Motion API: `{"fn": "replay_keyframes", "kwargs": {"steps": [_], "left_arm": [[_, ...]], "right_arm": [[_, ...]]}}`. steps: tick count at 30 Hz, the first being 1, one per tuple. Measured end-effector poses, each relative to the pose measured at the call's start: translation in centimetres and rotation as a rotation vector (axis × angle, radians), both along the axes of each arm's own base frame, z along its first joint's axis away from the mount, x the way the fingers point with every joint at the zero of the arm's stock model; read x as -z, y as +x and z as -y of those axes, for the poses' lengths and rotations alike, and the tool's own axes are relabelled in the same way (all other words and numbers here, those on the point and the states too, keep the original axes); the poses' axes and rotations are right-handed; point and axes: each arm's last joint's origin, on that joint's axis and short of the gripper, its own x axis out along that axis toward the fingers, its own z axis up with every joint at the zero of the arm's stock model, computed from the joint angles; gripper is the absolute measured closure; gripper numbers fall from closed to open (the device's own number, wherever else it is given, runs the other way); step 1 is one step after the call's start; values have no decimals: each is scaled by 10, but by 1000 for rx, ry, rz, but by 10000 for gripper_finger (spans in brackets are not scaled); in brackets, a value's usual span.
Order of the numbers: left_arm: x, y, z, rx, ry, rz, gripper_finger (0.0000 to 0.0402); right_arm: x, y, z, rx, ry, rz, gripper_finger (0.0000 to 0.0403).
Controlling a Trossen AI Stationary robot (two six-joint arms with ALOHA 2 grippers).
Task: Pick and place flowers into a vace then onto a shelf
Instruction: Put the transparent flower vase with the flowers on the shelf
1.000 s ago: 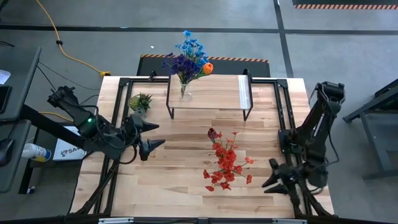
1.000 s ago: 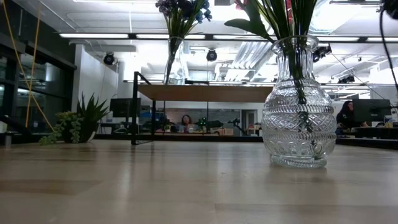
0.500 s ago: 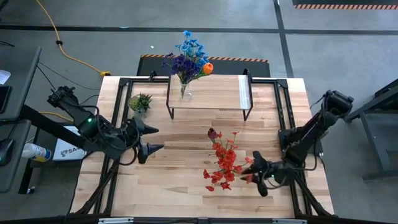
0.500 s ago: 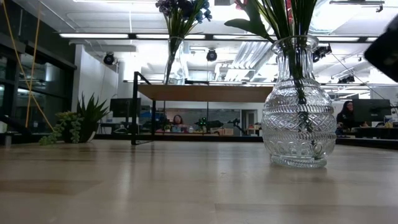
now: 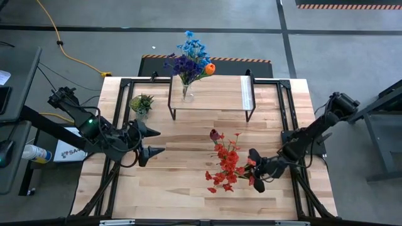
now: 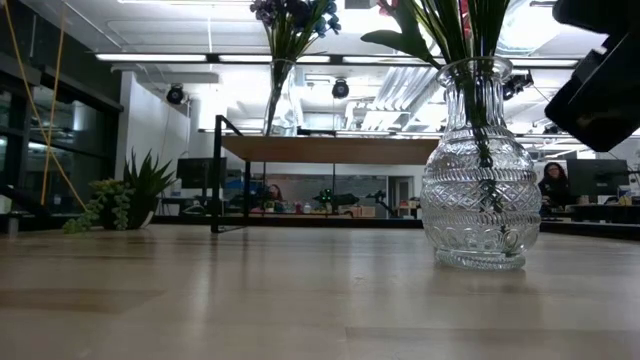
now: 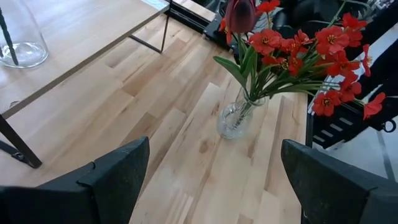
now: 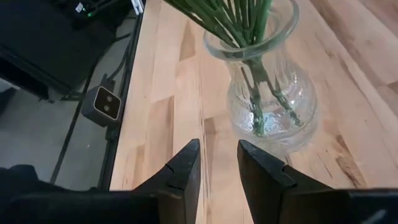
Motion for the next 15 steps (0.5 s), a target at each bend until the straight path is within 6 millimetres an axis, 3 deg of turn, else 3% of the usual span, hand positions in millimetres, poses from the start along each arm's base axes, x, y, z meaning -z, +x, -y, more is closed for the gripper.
{"fn": "replay_keyframes", "kwargs": {"steps": [15], "left_arm": [[0, 0, 0, 2, 2, -5, 7]], "right_arm": [[0, 13, 18, 44, -40, 2, 165]]}}
